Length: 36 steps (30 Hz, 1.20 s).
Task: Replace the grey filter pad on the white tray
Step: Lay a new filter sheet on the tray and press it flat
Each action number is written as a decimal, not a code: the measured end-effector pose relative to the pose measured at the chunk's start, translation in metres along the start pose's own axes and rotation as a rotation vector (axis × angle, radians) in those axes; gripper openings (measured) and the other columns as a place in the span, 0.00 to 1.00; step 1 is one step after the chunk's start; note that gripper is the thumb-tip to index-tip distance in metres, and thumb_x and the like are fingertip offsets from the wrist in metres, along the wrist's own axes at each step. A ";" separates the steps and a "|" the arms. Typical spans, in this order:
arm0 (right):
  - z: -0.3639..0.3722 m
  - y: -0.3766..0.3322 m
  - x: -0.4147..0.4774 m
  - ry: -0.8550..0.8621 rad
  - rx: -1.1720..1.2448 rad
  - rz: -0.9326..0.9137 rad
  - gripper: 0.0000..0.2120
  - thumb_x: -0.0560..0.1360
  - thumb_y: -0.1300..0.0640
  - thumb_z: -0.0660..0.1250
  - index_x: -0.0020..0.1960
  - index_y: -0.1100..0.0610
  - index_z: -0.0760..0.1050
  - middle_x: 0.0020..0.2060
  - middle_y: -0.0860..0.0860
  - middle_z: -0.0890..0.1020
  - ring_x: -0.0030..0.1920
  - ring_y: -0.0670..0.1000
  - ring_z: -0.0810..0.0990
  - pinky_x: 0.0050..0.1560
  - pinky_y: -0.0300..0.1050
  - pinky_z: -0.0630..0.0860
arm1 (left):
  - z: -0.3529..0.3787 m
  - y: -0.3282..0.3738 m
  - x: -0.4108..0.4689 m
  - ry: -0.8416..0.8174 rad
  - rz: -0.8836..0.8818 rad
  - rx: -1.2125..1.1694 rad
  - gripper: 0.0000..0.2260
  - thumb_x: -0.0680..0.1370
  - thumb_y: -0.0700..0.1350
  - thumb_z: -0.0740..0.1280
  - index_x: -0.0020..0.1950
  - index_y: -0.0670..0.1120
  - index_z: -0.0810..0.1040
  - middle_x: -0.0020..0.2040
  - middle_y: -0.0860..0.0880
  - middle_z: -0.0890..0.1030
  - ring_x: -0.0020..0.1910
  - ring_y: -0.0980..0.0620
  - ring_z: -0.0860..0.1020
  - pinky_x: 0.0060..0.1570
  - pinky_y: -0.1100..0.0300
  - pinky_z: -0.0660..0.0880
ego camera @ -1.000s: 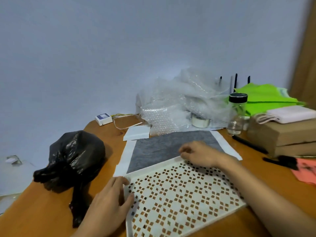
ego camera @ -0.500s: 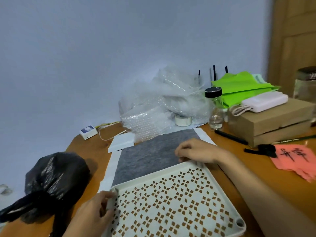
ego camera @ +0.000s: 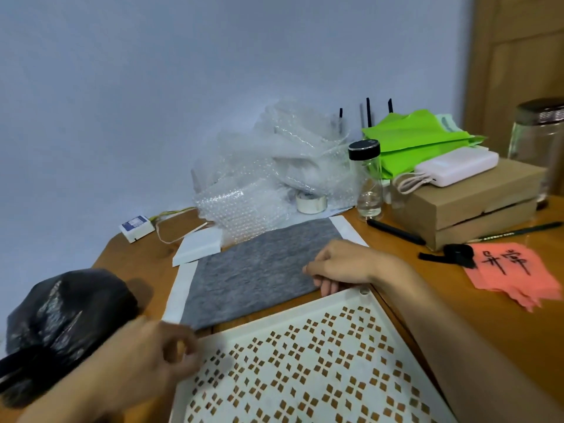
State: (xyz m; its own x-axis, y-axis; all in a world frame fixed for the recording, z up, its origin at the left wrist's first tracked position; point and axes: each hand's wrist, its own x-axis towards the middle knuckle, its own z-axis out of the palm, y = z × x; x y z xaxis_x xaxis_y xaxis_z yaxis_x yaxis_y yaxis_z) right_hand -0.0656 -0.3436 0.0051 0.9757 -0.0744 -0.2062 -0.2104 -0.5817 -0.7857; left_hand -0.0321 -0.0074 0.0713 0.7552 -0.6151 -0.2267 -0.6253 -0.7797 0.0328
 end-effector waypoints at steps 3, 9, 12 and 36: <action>-0.005 0.005 0.000 0.123 -0.127 0.047 0.20 0.81 0.47 0.62 0.42 0.60 0.85 0.32 0.52 0.87 0.34 0.49 0.85 0.47 0.45 0.82 | -0.013 0.023 0.038 0.169 0.128 -0.081 0.09 0.76 0.62 0.67 0.46 0.61 0.83 0.39 0.65 0.82 0.41 0.63 0.80 0.39 0.64 0.78; -0.012 0.016 0.000 0.174 -0.290 0.126 0.21 0.79 0.48 0.62 0.36 0.57 0.85 0.25 0.47 0.83 0.37 0.50 0.85 0.48 0.47 0.81 | -0.003 0.081 0.148 0.249 0.266 -0.238 0.07 0.80 0.51 0.67 0.52 0.51 0.84 0.48 0.54 0.85 0.47 0.56 0.82 0.53 0.54 0.79; -0.014 0.014 -0.002 0.212 -0.295 0.094 0.21 0.80 0.47 0.61 0.38 0.58 0.84 0.29 0.51 0.85 0.40 0.50 0.85 0.53 0.51 0.81 | -0.001 0.095 0.197 0.280 0.221 -0.248 0.10 0.79 0.51 0.67 0.58 0.49 0.82 0.54 0.50 0.84 0.53 0.52 0.81 0.58 0.53 0.77; 0.012 -0.003 -0.036 0.066 -0.317 0.151 0.14 0.81 0.44 0.60 0.58 0.53 0.71 0.48 0.49 0.77 0.48 0.48 0.76 0.43 0.43 0.71 | 0.002 0.106 0.341 0.158 0.053 -0.494 0.15 0.80 0.52 0.65 0.39 0.44 0.76 0.41 0.47 0.79 0.41 0.48 0.76 0.38 0.57 0.70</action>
State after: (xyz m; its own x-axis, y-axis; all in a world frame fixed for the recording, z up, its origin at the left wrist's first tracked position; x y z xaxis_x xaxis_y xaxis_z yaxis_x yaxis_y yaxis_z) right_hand -0.1010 -0.3296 0.0083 0.9389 -0.2255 -0.2600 -0.3336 -0.7818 -0.5268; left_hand 0.1591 -0.2995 -0.0046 0.7691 -0.6359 -0.0640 -0.5250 -0.6857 0.5042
